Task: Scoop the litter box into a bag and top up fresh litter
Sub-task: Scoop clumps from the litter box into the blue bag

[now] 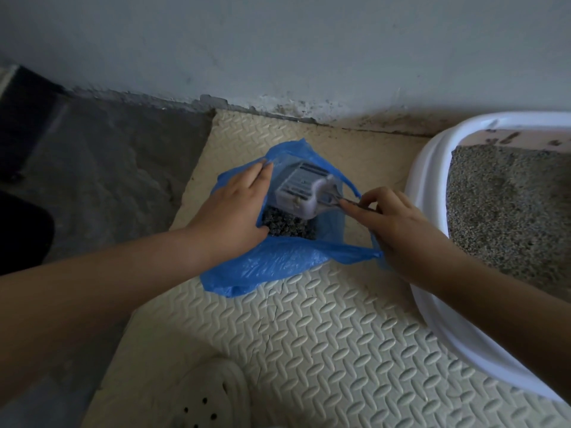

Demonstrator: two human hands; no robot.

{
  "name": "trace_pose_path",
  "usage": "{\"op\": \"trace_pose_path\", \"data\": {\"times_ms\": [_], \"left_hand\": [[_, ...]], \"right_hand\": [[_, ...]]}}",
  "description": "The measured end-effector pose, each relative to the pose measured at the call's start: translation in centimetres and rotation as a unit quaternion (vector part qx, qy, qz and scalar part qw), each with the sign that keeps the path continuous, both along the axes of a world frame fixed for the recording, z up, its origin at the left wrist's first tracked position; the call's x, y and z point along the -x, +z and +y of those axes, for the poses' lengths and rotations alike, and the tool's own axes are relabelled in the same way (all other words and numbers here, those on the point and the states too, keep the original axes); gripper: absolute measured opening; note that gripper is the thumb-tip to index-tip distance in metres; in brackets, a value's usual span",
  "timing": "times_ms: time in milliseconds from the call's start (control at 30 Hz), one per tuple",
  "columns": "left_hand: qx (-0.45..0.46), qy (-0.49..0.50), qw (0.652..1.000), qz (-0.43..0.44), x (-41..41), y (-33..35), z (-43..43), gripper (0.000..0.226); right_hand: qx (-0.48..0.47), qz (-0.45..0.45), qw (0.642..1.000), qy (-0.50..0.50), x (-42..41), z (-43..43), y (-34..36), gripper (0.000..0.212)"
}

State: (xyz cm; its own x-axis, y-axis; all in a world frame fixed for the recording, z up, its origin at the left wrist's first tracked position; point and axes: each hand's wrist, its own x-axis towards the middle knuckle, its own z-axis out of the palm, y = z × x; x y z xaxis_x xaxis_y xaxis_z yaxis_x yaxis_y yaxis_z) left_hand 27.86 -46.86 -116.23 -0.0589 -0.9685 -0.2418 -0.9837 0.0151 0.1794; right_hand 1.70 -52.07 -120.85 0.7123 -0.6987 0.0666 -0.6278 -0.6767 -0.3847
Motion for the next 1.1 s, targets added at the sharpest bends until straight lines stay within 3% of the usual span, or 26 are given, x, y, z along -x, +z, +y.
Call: {"op": "trace_pose_path", "data": {"times_ms": [367,467,633,767,1000,1100], "left_hand": [[0.001,-0.002,1.0,0.005,0.2,0.0,0.0,0.101],[0.006,-0.002,1.0,0.01,0.2,0.1,0.0,0.101],[0.014,0.001,1.0,0.016,0.4,0.5,-0.2,0.102],[0.023,0.009,1.0,0.011,0.4,1.0,-0.5,0.103],[0.021,0.005,1.0,0.009,1.0,0.8,-0.3,0.105],[0.017,-0.005,1.0,0.015,1.8,0.7,-0.2,0.105]], "right_hand": [[0.014,0.007,1.0,0.016,0.3,0.5,0.1,0.072],[-0.089,-0.051,0.995,0.009,0.7,0.1,1.0,0.054],[-0.266,-0.099,0.958,-0.03,2.2,-0.6,3.2,0.038],[-0.323,-0.137,0.934,-0.074,4.4,-0.5,4.6,0.041],[-0.454,-0.255,0.839,-0.157,6.0,0.1,5.2,0.038],[-0.465,-0.262,0.825,-0.186,6.8,0.5,5.7,0.04]]}}
